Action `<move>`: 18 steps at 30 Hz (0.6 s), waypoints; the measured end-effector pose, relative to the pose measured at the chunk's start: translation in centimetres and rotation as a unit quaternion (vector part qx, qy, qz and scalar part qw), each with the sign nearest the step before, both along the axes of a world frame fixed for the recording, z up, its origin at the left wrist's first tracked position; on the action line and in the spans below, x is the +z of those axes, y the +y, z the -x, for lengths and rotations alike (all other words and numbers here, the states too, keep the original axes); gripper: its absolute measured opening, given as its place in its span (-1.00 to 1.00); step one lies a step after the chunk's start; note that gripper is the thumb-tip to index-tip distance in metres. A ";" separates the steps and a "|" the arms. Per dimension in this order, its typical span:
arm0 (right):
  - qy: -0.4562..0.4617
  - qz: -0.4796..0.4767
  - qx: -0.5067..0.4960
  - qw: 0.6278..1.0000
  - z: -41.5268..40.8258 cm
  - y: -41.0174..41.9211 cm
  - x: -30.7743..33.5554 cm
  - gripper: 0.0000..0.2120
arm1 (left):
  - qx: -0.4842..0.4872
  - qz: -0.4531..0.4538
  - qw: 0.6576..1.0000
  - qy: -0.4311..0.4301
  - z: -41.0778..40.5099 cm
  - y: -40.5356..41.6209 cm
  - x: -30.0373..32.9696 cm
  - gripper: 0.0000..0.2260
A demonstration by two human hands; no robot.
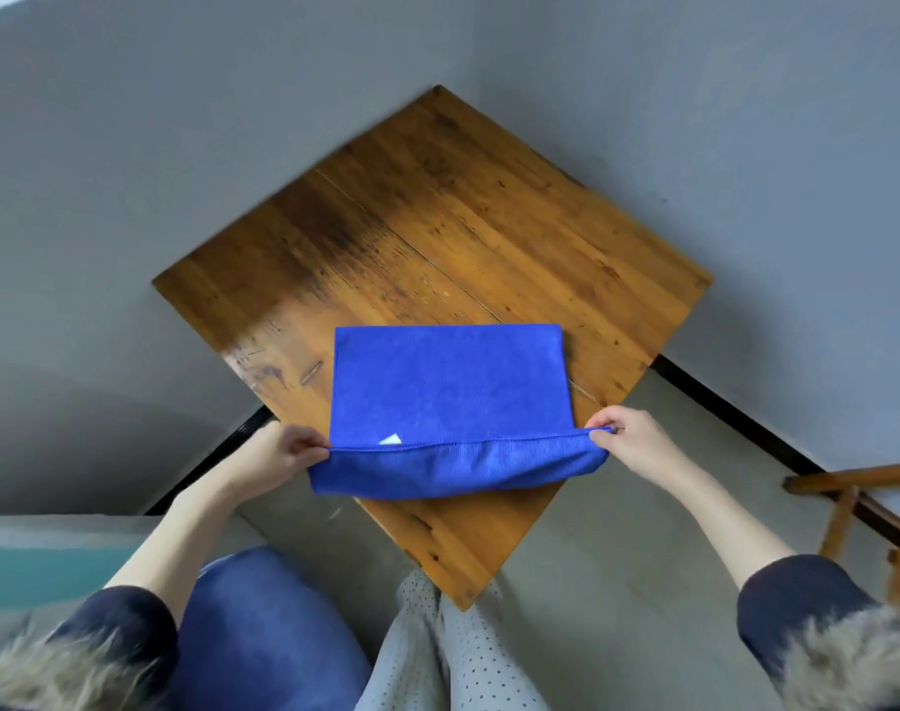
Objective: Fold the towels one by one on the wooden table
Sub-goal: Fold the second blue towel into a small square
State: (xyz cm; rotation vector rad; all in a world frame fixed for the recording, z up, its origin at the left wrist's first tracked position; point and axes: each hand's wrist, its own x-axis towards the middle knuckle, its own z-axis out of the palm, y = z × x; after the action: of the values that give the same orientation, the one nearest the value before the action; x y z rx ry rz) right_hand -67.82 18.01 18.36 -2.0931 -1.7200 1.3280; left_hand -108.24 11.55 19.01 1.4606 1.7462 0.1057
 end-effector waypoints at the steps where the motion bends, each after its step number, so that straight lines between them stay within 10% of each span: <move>1: 0.025 -0.010 -0.023 0.999 0.1 0.8 -0.2 -0.87 | 0.017 -0.008 1.000 -0.014 0.1 0.7 0.2 -0.91; 18: 0.182 -0.022 -0.152 0.971 2.2 13.3 -6.1 -0.90 | 0.111 -0.049 0.992 -0.030 1.9 13.2 -4.1 -0.93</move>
State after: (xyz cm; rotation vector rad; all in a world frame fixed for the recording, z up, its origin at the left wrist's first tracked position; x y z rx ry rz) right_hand -70.01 31.29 12.26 -1.8485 -1.2161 1.4488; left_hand -110.17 24.75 14.89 1.3139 1.8719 0.3533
